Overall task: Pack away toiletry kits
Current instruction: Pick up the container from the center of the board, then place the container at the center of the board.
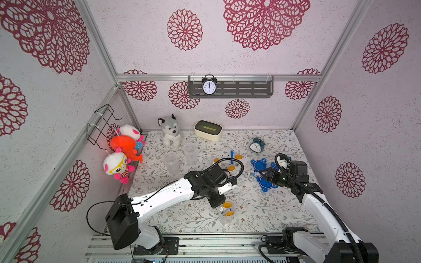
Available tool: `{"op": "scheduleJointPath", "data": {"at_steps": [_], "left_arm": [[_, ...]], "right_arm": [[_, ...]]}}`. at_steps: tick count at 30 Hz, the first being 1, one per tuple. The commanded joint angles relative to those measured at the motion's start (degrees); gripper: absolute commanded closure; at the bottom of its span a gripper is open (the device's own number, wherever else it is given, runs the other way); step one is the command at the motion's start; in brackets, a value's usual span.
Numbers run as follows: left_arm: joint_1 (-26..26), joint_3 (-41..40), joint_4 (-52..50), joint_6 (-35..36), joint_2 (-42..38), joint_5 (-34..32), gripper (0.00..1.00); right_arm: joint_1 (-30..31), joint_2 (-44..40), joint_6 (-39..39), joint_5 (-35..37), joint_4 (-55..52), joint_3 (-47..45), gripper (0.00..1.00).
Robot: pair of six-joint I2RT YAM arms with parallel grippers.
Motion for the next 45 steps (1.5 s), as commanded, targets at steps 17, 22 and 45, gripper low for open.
{"op": "scheduleJointPath", "data": {"at_steps": [17, 22, 45], "left_arm": [[-0.72, 2.10, -1.26, 0.91, 1.25, -6.49, 0.97], [2.06, 1.15, -3.24, -0.50, -0.18, -9.58, 1.00], [19.82, -3.36, -4.39, -2.99, -8.30, -16.86, 1.00]], "right_arm": [[-1.10, 1.43, 1.39, -2.22, 4.50, -0.74, 0.54], [-1.10, 2.52, 0.76, -2.71, 5.27, -0.74, 0.54], [-1.13, 5.71, 0.62, -4.87, 7.08, -0.91, 0.54]]}}
